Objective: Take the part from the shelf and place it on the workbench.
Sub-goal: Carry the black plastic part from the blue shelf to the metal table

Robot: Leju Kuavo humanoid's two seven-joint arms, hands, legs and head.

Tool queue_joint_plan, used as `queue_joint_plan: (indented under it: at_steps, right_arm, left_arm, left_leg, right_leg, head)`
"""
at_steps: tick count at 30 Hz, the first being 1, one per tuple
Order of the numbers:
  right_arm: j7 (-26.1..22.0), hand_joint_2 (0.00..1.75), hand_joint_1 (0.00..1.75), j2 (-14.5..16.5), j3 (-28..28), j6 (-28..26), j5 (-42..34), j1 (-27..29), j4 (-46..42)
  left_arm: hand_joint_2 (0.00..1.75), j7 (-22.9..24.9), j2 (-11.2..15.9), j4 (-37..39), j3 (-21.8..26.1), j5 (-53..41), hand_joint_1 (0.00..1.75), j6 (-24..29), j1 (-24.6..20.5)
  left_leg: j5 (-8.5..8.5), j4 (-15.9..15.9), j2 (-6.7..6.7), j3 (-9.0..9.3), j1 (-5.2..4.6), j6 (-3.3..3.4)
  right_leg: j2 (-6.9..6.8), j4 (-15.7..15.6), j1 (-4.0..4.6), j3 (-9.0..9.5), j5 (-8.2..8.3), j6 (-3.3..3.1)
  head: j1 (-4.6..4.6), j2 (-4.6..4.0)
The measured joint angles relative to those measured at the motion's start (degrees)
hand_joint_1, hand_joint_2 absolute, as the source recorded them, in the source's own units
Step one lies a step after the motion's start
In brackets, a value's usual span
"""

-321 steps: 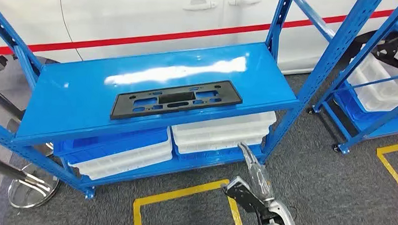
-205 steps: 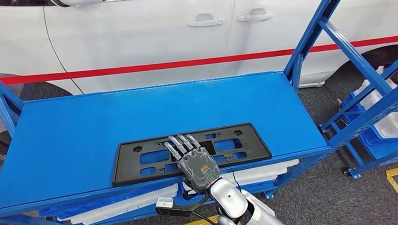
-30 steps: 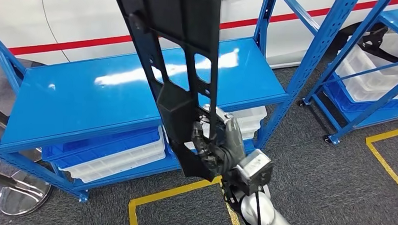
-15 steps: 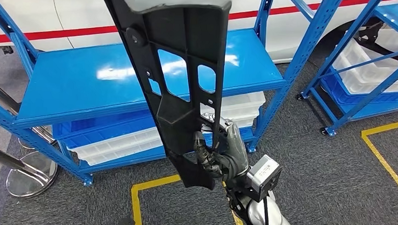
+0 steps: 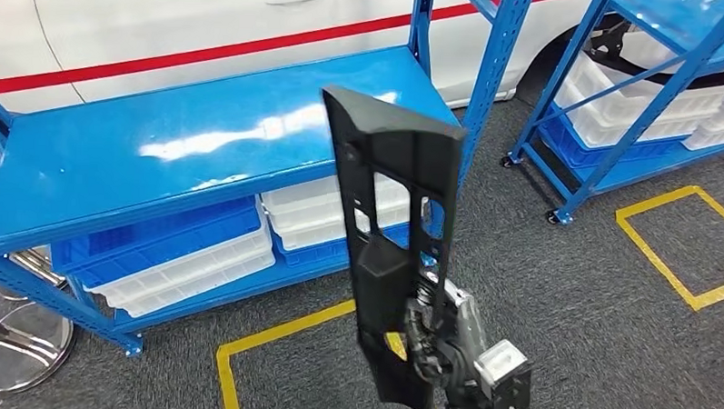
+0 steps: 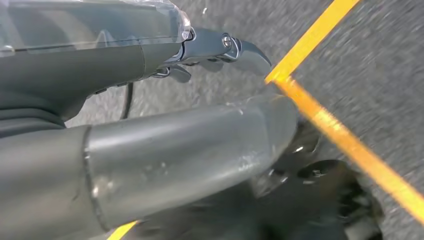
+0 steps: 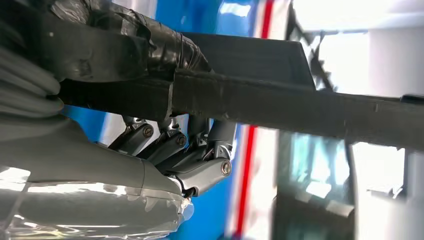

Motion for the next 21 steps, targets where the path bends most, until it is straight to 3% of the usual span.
queue_joint_plan:
  at_steps: [1,3,5,7,9,10,11,13,14,16,18,19,21]
  right_arm:
    - [-0.3,1.75,1.75,0.1,-1.1,-0.3,0.5,1.8,0.0]
    - [-0.6,1.75,1.75,0.6,-3.7,-0.7,1.8,5.9,-0.1]
    - [-1.4,1.75,1.75,1.5,-7.4,0.7,3.3,10.2,-0.3]
    - [-2.6,1.75,1.75,3.2,-11.4,4.0,4.3,13.5,-0.5]
    - [-3.3,1.75,1.75,5.4,-15.0,6.9,5.3,15.4,-0.5]
    - [-3.4,1.75,1.75,6.6,-16.7,7.6,5.6,16.1,-0.5]
    - [-3.5,1.75,1.75,7.8,-18.2,7.8,5.9,16.6,-0.5]
    - [-3.6,1.75,1.75,9.8,-20.7,7.7,6.0,17.3,-0.6]
    - [-3.6,1.75,1.75,10.6,-21.6,7.7,6.0,17.6,-0.6]
    - [-3.8,1.75,1.75,11.9,-22.9,7.8,6.0,18.1,-0.9]
    - [-3.9,1.75,1.75,12.8,-24.0,8.0,6.0,18.7,-1.1]
    - [-3.9,1.75,1.75,13.3,-24.4,8.2,6.0,19.0,-1.3]
    - [-4.1,1.75,1.75,14.2,-25.2,8.8,6.3,19.3,-1.5]
  left_arm:
    - [0.0,-1.0,0.7,0.0,0.4,-0.9,0.0,1.0,1.1]
    - [0.0,-3.0,2.4,-0.4,0.4,-4.4,0.0,5.4,3.0]
    - [0.0,-3.7,3.7,-1.6,0.2,-7.2,0.0,8.7,4.1]
    - [0.0,-2.9,4.3,-2.7,0.9,-8.4,0.0,9.1,4.6]
    - [0.0,-2.2,4.3,-3.2,1.9,-9.1,0.0,9.4,4.5]
    - [0.0,-2.3,4.2,-3.2,2.6,-8.8,0.0,9.8,4.2]
    - [0.0,-2.5,4.0,-3.3,3.3,-8.2,0.0,10.5,3.9]
    - [0.0,-3.1,3.2,-3.4,5.1,-7.1,0.0,11.8,3.5]
    - [0.0,-3.3,2.9,-3.5,5.8,-6.9,0.0,12.1,3.4]
    - [0.0,-3.5,2.6,-3.6,6.9,-6.7,0.0,12.7,3.2]
    - [0.0,-3.7,2.4,-3.7,7.7,-6.6,0.0,13.1,3.0]
    - [0.0,-3.8,2.3,-3.7,7.9,-6.5,0.0,13.2,2.8]
    - [0.0,-4.1,2.0,-3.7,8.6,-6.6,0.0,13.3,2.8]
  left_leg:
    - [-0.2,-1.0,-0.39,0.57,-0.08,0.11]
    - [0.18,-2.3,0.78,1.15,-0.11,0.17]
    - [0.68,-3.8,2.14,1.8,0.24,0.66]
    - [0.9,-4.3,3.47,2.03,0.37,1.01]
    - [0.83,-4.2,5.06,1.99,0.35,0.96]
    - [0.74,-4.1,5.87,1.98,0.39,0.83]
    - [0.6,-3.9,6.64,1.96,0.48,0.61]
    - [0.11,-3.2,8.02,1.95,0.67,-0.13]
    - [-0.27,-2.8,8.58,1.93,0.65,-0.67]
    - [-0.76,-2.2,9.54,2.09,0.59,-1.72]
    - [-0.83,-2.3,10.35,2.51,0.75,-2.5]
    - [-1.27,-2.0,9.91,2.53,0.88,-2.82]
    - [-4.34,1.7,7.37,1.09,1.08,-3.18]
  right_leg:
    - [0.69,-0.1,-0.25,-0.18,0.15,0.34]
    - [1.5,-0.3,-0.49,-0.34,0.35,1.13]
    - [-0.43,1.5,-0.34,-1.23,-1.05,1.66]
    - [-3.0,7.6,-0.58,-4.33,-4.49,2.14]
    - [-3.69,13.9,-1.13,-7.72,-6.77,2.78]
    - [-3.87,14.7,-1.41,-8.17,-6.4,3.1]
    - [-4.18,13.2,-1.67,-7.37,-5.02,3.41]
    - [-5.97,5.9,-1.98,-3.32,-1.53,3.76]
    - [-6.89,2.7,-1.95,-1.66,-0.38,3.65]
    - [-7.51,0.5,-1.55,-0.64,0.12,2.92]
    - [-6.29,0.6,-1.38,-1.0,0.41,2.01]
    - [-5.78,0.6,-1.48,-1.17,0.61,1.57]
    - [-4.73,0.5,-1.58,-1.6,1.12,0.72]
  head:
    - [-0.01,0.0]
    - [-0.02,-0.01]
    - [-0.01,-0.01]
    - [0.01,-0.01]
    - [0.01,-0.01]
    - [0.01,-0.01]
    - [0.01,0.0]
    - [0.0,0.0]
    - [0.01,0.0]
    - [-0.01,0.0]
    - [-0.02,0.0]
    - [-0.02,0.0]
    - [-0.03,0.0]
